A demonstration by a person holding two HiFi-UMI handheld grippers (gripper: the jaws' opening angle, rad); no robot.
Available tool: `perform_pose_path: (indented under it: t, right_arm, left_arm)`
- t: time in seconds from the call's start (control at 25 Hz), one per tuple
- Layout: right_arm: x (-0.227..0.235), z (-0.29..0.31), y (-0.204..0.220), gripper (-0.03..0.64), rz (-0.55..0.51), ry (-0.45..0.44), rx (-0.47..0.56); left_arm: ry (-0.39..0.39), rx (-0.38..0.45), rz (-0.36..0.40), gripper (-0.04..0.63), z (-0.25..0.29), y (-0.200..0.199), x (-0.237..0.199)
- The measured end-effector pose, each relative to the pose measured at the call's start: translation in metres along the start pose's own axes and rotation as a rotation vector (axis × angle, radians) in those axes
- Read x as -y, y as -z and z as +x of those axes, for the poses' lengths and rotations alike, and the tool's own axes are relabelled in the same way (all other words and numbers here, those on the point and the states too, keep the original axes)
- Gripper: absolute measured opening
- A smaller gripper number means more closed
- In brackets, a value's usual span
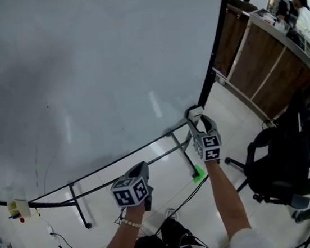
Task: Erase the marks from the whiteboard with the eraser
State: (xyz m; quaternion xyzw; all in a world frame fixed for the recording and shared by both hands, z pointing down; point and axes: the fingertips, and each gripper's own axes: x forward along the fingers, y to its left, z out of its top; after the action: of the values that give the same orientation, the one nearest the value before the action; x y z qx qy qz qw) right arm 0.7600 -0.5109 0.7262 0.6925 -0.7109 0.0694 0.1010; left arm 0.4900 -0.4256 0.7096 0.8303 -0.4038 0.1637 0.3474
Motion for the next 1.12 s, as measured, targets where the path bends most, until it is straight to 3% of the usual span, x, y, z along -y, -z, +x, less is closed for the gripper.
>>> perform_pose_path:
  t: [0.24,0.56,1.12]
  right_arm:
    - [0.005,0.01,0.035,0.255,0.013,-0.006,-0.023]
    - [-0.023,0.01,0.047,0.253,0.019,-0.007,-0.033]
    - [-0.177,-0.001,0.041,0.253,0.052,-0.073,-0.018]
  left_arm:
    - [-0.026,-0.022,-0.007,-0.012,0.0,0.019,-0.015]
    - [-0.028,0.013,-0.032,-0.012,-0.019,0.023,-0.03]
    - [-0.055,0.044,-0.083,-0.012,-0.111,0.047,-0.104]
